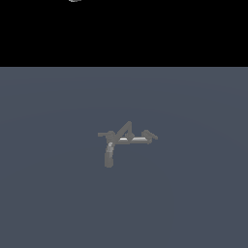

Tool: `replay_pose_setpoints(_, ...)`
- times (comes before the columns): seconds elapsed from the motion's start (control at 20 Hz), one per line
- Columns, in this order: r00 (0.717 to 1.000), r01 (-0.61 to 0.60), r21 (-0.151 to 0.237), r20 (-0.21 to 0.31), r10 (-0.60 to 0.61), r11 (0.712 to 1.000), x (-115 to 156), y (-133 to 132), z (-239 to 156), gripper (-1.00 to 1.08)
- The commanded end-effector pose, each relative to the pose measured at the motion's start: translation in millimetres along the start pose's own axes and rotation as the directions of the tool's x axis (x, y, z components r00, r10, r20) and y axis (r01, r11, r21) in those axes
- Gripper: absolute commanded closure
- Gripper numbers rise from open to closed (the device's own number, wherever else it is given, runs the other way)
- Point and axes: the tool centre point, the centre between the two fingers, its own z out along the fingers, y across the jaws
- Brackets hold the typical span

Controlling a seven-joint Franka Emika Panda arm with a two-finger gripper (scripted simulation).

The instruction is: Turn on the faucet by rotating a designated handle.

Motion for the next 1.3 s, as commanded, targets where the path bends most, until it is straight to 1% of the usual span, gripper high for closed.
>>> replay_pose_setpoints(0.0,0.998,-0.056,0.0,0.0,0.056,0.998,6.3,-10.8,18.2,1.08)
replay_pose_setpoints(0.25,0.987,-0.163,-0.002,0.002,0.163,0.987,21.0,-30.8,53.6,1.08)
replay_pose_setpoints(0.55,0.959,-0.283,-0.003,0.003,0.283,0.959,40.8,-51.7,94.1,1.08)
replay_pose_setpoints(0.9,0.914,-0.406,-0.005,0.005,0.406,0.914,65.1,-71.1,137.5,1.08)
replay_pose_setpoints(1.25,0.858,-0.513,-0.008,0.004,0.513,0.858,89.6,-85.2,177.0,1.08)
